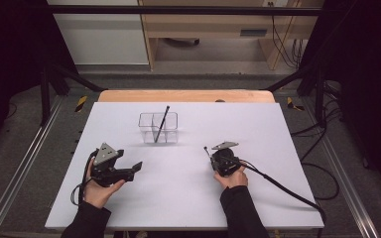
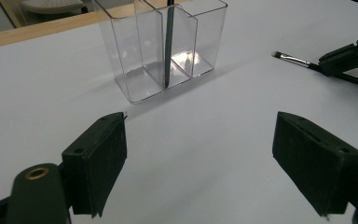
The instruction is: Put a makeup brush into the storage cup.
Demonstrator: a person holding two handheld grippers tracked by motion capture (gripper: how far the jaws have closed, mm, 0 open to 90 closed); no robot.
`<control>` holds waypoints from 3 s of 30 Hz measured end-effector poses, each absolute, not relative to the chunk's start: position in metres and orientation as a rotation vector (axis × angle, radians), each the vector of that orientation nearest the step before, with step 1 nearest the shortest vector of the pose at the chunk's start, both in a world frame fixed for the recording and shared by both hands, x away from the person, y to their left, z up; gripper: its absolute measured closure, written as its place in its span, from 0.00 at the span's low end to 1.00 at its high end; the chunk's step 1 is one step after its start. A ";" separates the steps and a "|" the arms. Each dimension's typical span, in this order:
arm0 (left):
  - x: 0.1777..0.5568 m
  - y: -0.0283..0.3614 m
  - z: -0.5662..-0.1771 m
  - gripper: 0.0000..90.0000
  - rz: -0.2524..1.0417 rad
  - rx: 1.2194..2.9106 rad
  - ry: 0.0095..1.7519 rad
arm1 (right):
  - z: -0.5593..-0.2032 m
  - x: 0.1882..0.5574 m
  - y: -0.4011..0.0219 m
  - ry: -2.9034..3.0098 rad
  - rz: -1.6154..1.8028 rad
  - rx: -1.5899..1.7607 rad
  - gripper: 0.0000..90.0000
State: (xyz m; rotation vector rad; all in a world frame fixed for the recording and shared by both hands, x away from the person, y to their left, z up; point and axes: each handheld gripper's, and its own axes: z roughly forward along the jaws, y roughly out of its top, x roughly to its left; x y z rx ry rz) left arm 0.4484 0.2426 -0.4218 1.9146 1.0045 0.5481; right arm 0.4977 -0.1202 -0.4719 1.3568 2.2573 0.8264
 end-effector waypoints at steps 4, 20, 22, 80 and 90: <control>0.449 0.242 -0.422 0.19 0.548 1.918 1.003 | -0.473 0.498 -0.121 2.251 0.831 1.354 0.88; 0.449 0.242 -0.422 0.19 0.548 1.921 1.002 | -0.472 0.500 -0.124 2.337 0.879 1.275 0.92; 0.449 0.242 -0.422 0.19 0.547 1.920 1.002 | -0.472 0.500 -0.124 2.337 0.878 1.277 0.86; 0.450 0.242 -0.422 0.19 0.535 1.926 1.007 | -0.445 0.528 -0.109 2.622 0.486 1.306 0.94; 0.448 0.241 -0.420 0.19 0.537 1.915 1.003 | -0.425 0.516 -0.114 2.576 0.657 1.268 0.94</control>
